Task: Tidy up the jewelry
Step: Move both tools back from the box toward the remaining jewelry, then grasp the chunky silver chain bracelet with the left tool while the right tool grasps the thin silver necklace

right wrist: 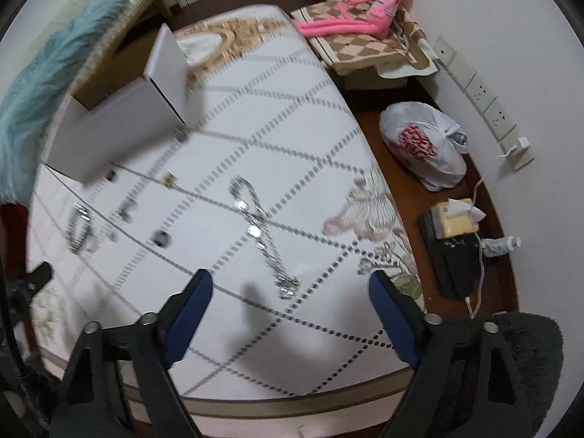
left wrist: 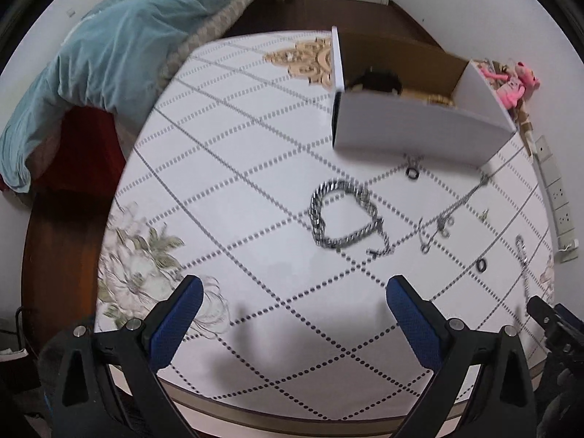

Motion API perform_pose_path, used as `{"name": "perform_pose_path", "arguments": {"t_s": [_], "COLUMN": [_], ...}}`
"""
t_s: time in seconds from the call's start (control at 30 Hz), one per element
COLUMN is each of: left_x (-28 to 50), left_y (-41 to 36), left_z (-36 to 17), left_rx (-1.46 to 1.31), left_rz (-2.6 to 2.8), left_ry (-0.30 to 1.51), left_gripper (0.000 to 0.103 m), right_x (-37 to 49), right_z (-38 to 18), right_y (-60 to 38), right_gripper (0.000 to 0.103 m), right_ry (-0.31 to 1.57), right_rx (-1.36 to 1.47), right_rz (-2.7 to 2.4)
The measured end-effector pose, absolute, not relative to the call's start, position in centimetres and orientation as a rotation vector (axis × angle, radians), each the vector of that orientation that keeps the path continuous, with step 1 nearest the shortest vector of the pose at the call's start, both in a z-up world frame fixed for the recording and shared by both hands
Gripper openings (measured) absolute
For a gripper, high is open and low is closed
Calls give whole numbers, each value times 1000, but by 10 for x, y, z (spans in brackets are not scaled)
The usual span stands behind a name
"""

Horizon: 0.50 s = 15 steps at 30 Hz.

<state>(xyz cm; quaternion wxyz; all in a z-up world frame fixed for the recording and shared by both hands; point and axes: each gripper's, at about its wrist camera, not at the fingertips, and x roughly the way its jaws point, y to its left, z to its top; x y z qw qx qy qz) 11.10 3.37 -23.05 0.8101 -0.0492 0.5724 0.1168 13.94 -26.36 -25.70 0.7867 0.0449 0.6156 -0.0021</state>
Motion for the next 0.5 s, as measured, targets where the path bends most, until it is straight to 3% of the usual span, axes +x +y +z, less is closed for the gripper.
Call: {"name": "perform_pose_path", "arguments": {"t_s": [0.07, 0.1, 0.2, 0.23, 0.5], "left_x": [108, 106, 103, 102, 106], "left_y": [32, 32, 31, 32, 52], "left_z": [-238, -241, -248, -249, -239], "left_rx": [-104, -102, -97, -98, -154], "left_rz": [249, 249, 248, 249, 241], "left_ry": [1237, 1241, 1253, 1256, 1232], "left_gripper": [102, 102, 102, 102, 102], "right_x": [136, 134, 128, 126, 131], "right_z": [-269, -273, -271, -270, -247], "right_y": [-261, -258, -251, -247, -245], "right_gripper": [66, 65, 42, 13, 13], "right_ry": [1334, 1318, 1244, 1214, 1167], "right_rx": [63, 25, -1, -17, 181], "right_rz": [-12, -20, -1, 10, 140]}}
